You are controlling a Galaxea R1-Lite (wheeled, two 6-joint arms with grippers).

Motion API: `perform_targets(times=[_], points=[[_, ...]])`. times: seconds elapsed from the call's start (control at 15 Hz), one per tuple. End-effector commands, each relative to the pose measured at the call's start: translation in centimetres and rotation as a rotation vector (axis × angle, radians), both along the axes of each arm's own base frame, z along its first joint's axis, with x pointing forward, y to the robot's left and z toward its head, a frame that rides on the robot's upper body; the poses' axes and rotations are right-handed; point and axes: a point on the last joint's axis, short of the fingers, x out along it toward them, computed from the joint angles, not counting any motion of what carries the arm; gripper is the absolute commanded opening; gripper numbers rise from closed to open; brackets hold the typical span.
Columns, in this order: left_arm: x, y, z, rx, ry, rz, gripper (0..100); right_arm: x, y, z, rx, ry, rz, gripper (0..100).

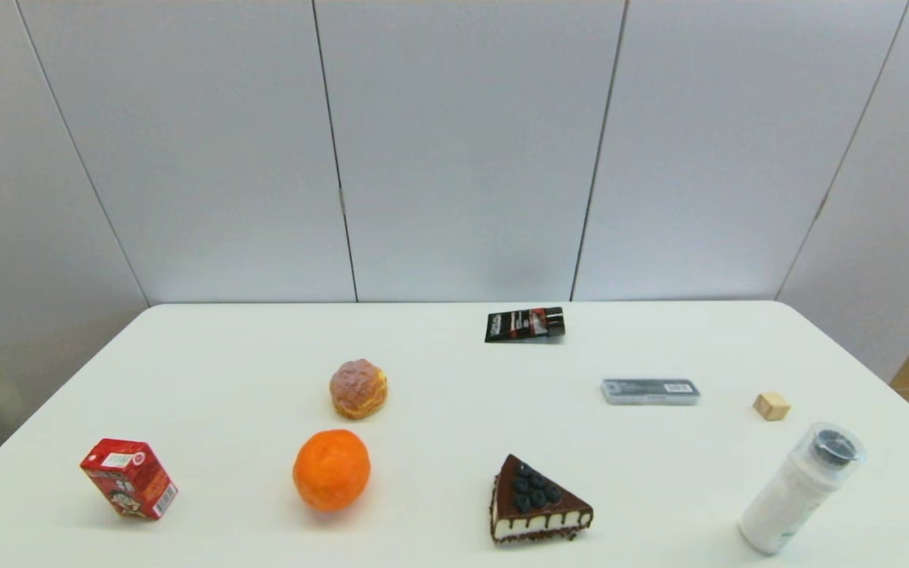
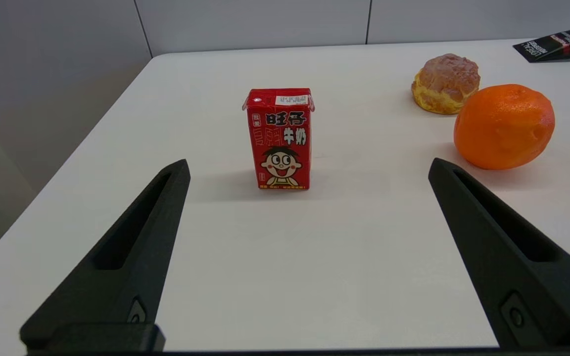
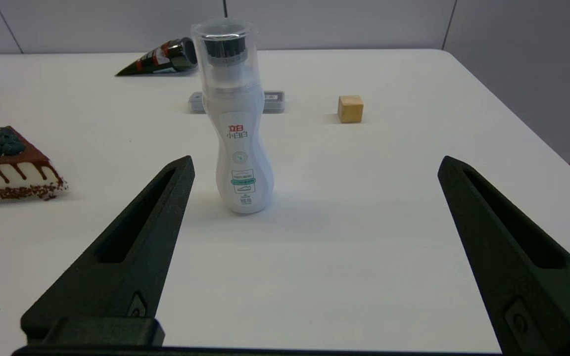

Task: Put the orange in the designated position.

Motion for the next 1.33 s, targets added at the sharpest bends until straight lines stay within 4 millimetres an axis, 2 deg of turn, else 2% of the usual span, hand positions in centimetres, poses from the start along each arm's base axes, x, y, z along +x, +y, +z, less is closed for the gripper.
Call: perform_targets(times=[0.07,1.33], points=[[0.01,0.00,-0.02,-0.040,0.003,0.001,100,0.02,0.00,-0.02,0.000,0.002,0.000,100],[0.01,0.05,0.00,-0.075,0.001,0.023,100,0.00,0.00,0.02,0.000,0.001,0.000,100]])
